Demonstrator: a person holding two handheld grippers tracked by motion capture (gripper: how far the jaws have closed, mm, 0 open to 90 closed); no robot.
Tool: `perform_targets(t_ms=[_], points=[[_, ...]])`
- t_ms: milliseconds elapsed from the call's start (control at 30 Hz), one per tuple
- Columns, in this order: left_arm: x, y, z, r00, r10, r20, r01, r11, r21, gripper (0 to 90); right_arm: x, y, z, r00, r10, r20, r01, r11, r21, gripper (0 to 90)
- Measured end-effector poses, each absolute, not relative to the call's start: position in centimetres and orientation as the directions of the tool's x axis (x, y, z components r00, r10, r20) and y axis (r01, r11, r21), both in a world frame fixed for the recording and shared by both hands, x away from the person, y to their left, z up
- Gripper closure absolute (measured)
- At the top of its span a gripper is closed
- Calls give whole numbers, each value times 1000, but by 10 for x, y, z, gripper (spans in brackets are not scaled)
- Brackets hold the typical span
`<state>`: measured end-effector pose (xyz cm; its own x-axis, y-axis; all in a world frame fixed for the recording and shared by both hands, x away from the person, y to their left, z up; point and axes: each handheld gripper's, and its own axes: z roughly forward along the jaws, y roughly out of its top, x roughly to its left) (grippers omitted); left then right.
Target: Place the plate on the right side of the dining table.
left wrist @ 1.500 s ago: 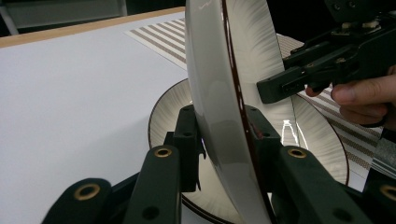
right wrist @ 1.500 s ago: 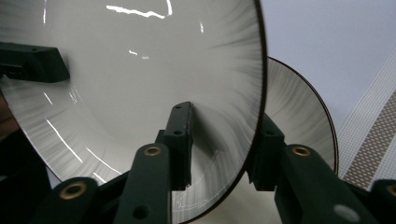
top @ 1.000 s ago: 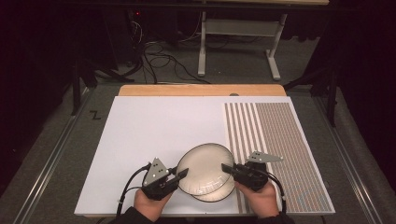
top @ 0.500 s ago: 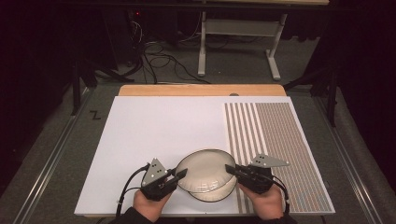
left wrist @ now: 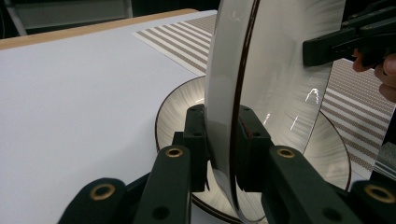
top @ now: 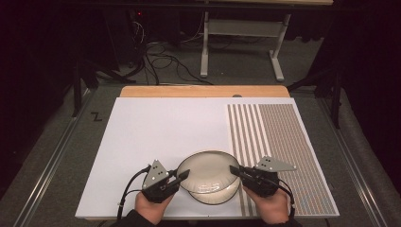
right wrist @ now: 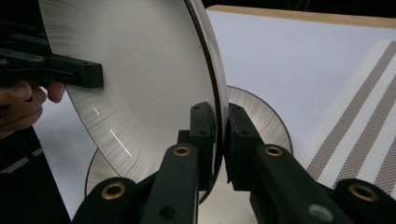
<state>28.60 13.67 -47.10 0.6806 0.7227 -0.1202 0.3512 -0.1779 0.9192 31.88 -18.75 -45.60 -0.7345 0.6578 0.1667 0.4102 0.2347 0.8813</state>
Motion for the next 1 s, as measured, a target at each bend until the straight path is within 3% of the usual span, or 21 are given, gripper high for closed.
perform_targets(t_ms=[467,1000], points=[[298,116,-459,692,709,-136,341,-156,927,775,319,-206,-440,-698,697,166,382,166,909,841],[328,75,-441,712,692,-119,324,-174,930,775,338,-246,-422,-679,724,120,345,171,923,840]])
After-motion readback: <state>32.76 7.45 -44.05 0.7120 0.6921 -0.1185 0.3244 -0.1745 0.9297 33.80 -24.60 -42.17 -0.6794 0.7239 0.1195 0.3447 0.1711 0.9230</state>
